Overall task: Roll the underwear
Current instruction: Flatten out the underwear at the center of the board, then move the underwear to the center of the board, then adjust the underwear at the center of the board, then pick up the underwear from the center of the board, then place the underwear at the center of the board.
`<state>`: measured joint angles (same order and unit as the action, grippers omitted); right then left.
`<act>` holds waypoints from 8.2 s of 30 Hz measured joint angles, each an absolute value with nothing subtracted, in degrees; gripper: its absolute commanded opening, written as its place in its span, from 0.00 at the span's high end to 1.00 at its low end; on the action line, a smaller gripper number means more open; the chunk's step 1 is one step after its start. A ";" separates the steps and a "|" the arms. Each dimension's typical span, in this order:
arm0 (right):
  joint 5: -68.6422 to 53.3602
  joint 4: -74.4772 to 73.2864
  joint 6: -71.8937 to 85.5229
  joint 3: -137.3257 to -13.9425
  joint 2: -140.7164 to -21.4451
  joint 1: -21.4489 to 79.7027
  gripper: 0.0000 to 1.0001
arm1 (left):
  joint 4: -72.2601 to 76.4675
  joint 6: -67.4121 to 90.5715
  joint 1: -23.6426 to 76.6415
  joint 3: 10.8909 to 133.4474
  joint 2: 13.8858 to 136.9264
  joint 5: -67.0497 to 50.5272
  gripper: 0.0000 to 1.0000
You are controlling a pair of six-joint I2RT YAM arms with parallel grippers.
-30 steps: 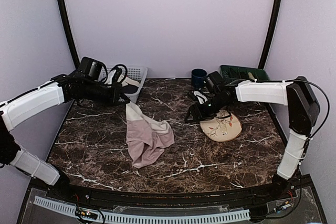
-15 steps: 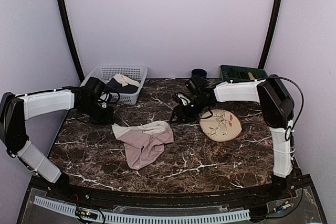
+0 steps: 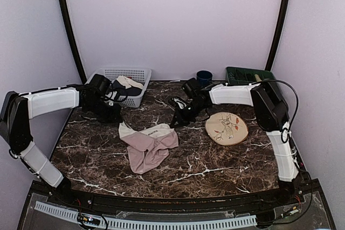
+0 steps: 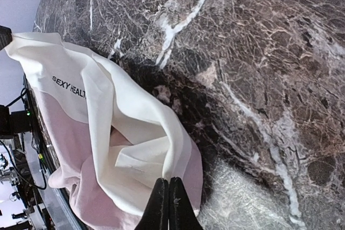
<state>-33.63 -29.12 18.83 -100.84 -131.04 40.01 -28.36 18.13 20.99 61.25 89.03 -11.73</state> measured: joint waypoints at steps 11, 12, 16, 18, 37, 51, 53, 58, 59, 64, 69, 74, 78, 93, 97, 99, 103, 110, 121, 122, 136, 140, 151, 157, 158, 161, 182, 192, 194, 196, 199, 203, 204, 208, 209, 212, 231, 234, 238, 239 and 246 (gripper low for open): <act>-32.84 -26.09 19.59 -93.47 -115.83 35.27 1.00 | -28.14 16.47 20.99 65.71 86.30 -13.34 1.00; -32.67 -25.54 19.57 -93.23 -114.28 34.81 1.00 | -28.16 16.16 20.99 66.35 85.58 -13.56 1.00; -31.83 -23.27 19.16 -92.03 -107.70 34.13 1.00 | -28.12 14.57 20.99 69.17 81.69 -15.42 1.00; -31.44 -22.15 18.94 -90.91 -104.92 34.17 1.00 | -28.01 13.80 20.99 70.43 79.26 -16.97 1.00; -17.02 -14.06 25.76 -76.25 -79.20 38.13 0.69 | -24.75 15.53 22.76 74.56 66.46 -22.94 0.65; -18.24 -27.03 22.79 -73.80 -98.72 32.14 0.30 | -30.09 13.39 19.92 62.70 77.54 -9.61 0.09; -20.88 -26.55 22.50 -70.30 -94.94 33.39 0.36 | -29.19 13.21 23.40 59.57 72.40 -11.20 0.12; -25.76 -25.26 20.38 -68.60 -95.74 37.91 0.49 | -25.12 15.09 32.95 52.49 71.33 -17.32 0.23; -26.17 -25.26 19.90 -68.42 -96.47 38.57 0.51 | -24.47 15.73 34.92 51.35 72.77 -18.04 0.24; -27.81 -25.58 18.96 -67.05 -100.55 41.01 0.55 | -22.02 18.31 42.48 50.63 82.63 -20.53 0.34; -28.27 -25.82 18.85 -66.94 -101.89 41.23 0.55 | -21.76 19.25 45.17 53.80 91.94 -20.34 0.44; -28.03 -27.29 18.50 -67.59 -101.89 41.25 0.55 | -22.87 19.33 45.06 55.48 97.97 -17.74 0.53; -27.16 -28.82 17.93 -69.28 -101.89 41.25 0.55 | -24.99 18.35 42.26 54.24 97.03 -15.44 0.59; -26.33 -30.06 17.21 -84.90 -113.99 41.23 0.54 | -35.51 16.91 29.93 60.51 86.74 -10.87 0.42; -26.00 -30.15 18.26 -91.33 -120.33 41.21 0.49 | -35.92 16.95 30.22 60.58 85.60 -11.81 0.42; -25.80 -30.33 18.79 -93.10 -122.58 41.17 0.49 | -36.14 16.95 30.52 60.20 85.73 -11.79 0.42; -25.50 -30.59 19.53 -95.31 -125.93 40.93 0.46 | -36.36 16.95 30.92 59.09 85.73 -11.75 0.42; -25.93 -29.74 20.69 -97.12 -129.19 40.58 0.75 | -36.86 16.93 31.05 58.76 86.04 -11.31 0.42; -30.74 -25.32 21.26 -96.95 -127.83 41.52 1.00 | -36.95 16.10 31.05 58.76 86.37 -9.61 0.42; -30.70 -25.30 20.99 -96.95 -127.48 41.89 1.00 | -36.95 16.05 31.05 58.76 86.37 -9.54 0.42; -29.19 -38.85 7.25 -102.89 -126.74 56.01 0.61 | -37.74 15.51 31.05 58.67 86.59 -8.78 0.42; -32.56 -36.97 8.97 -99.20 -124.95 53.36 0.62 | -38.13 15.40 31.05 58.67 86.78 -8.71 0.41; -30.00 -31.62 16.38 -99.53 -123.48 41.01 0.63 | -38.57 15.22 31.03 58.92 88.29 -8.51 0.42; -31.88 -32.77 17.06 -103.83 -129.10 41.28 0.63 | -38.72 15.16 31.05 59.11 88.92 -8.40 0.42; -32.34 -33.19 17.08 -104.36 -129.91 41.45 0.63 | -38.72 15.16 31.05 59.11 89.01 -8.36 0.42; -33.04 -34.15 17.08 -105.84 -131.94 42.09 0.64 | -38.70 15.16 31.03 59.11 89.10 -8.32 0.42; -38.09 -30.15 23.31 -103.07 -132.57 38.30 0.59 | -38.63 15.42 30.94 59.11 90.59 -7.44 0.42; -38.11 -26.76 25.39 -89.17 -121.67 31.09 0.49 | -35.09 18.13 23.20 54.89 84.95 -10.85 0.42; -38.20 -27.14 25.02 -85.23 -118.04 32.42 0.52 | -34.79 18.72 21.23 52.97 83.35 -11.70 0.43; -38.59 -27.18 24.53 -82.43 -115.81 33.82 0.53 | -34.33 19.46 19.16 51.40 82.54 -12.58 0.43; -38.98 -27.38 24.23 -78.78 -114.34 36.29 0.52 | -34.46 20.43 16.84 49.71 82.37 -13.10 0.43; -38.72 -27.75 24.05 -74.54 -114.32 38.87 0.49 | -35.46 21.80 15.42 48.66 82.37 -12.71 0.44; -38.52 -28.05 24.05 -73.84 -114.32 39.24 0.49 | -35.86 22.22 15.25 48.25 82.37 -12.62 0.45; -37.74 -28.71 24.08 -72.27 -114.37 40.25 0.52 | -37.45 23.42 15.16 46.28 82.37 -12.67 0.47; -37.65 -28.51 24.08 -72.29 -114.43 40.25 0.53 | -37.80 23.66 15.16 46.13 82.39 -12.69 0.47; -38.22 -28.18 24.12 -72.38 -114.93 40.25 0.59 | -38.35 24.56 15.16 46.04 82.81 -12.75 0.49; -42.89 -29.32 23.20 -82.50 -112.68 34.15 1.00 | -36.88 25.58 15.09 61.19 83.96 -19.94 1.00; -43.11 -29.65 23.20 -89.58 -107.39 28.67 1.00 | -34.85 24.80 15.09 72.93 81.34 -20.32 1.00; -43.07 -29.12 22.39 -95.61 -101.10 23.77 1.00 | -32.62 24.27 15.03 77.73 76.75 -22.17 1.00; -43.20 -29.15 22.13 -95.72 -100.05 23.59 1.00 | -32.51 24.27 15.03 77.38 75.99 -23.11 1.00; -44.99 -28.95 23.09 -82.81 -91.20 27.09 1.00 | -29.65 25.67 15.09 65.39 66.76 -32.97 1.00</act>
